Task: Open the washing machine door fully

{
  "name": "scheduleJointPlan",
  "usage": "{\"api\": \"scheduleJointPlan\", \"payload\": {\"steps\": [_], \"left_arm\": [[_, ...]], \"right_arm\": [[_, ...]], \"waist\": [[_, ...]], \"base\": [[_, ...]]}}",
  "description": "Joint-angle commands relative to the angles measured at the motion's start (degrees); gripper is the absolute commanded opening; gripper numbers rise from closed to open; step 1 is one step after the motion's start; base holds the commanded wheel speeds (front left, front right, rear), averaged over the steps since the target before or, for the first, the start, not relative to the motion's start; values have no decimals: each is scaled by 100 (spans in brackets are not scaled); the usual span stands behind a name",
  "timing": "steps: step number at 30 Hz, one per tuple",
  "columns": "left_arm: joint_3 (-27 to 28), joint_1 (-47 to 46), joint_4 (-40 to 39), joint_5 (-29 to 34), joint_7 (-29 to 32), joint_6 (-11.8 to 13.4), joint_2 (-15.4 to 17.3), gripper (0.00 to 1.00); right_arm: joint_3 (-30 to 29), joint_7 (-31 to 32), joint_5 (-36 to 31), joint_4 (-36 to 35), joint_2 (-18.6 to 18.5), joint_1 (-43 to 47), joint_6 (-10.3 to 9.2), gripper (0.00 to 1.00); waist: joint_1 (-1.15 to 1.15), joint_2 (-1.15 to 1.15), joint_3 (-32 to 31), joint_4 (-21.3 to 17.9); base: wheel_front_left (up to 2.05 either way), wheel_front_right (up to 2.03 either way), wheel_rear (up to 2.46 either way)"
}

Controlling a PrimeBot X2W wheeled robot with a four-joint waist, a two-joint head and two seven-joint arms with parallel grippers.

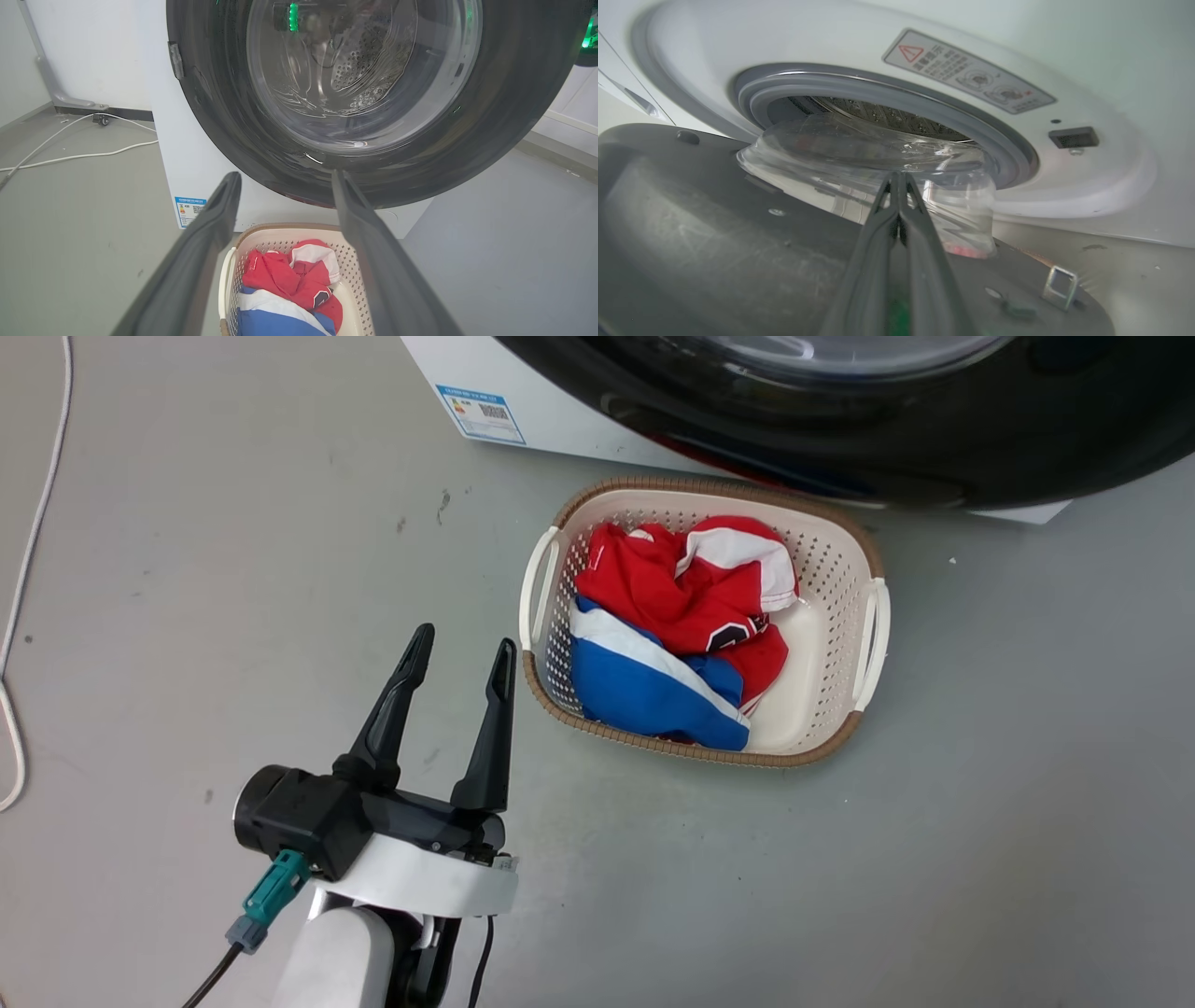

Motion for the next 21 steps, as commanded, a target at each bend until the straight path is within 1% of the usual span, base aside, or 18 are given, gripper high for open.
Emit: {"api": "scheduleJointPlan", "payload": {"steps": [1,5,11,21], "left_arm": [[15,25,13,-8,-16,-9,-5,100],[35,98,65,14,-16,-9,-5,100],[68,257,119,53,-16,-9,-5,100],[173,654,204,67,-16,-9,-6,100]], "right_arm": [[-32,88,-38,-95,96,212,0,0],[-96,227,-49,-284,239,520,0,0],[-33,444,126,-561,428,1083,0,0],[331,752,566,-907,609,2246,0,0]], "waist": [[0,0,-89,-18],[0,0,-286,-46],[0,0,-671,-67],[0,0,-1379,-12]], "base": [[0,0,0],[0,0,0],[0,0,0],[0,0,0]]}}
